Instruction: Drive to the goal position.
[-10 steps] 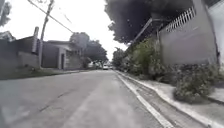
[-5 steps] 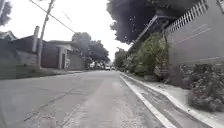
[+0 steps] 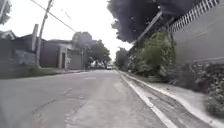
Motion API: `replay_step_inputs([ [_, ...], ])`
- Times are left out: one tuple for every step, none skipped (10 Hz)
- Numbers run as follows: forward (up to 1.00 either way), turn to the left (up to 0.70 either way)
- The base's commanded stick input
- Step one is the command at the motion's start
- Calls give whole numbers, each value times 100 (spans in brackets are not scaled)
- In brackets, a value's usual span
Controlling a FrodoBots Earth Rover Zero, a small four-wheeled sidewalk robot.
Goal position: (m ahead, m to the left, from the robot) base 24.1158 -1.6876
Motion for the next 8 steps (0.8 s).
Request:
replay_step_inputs([
  [70,0],
  [70,0],
  [70,0],
  [70,0],
  [70,0],
  [70,0],
  [70,0],
  [70,0],
])
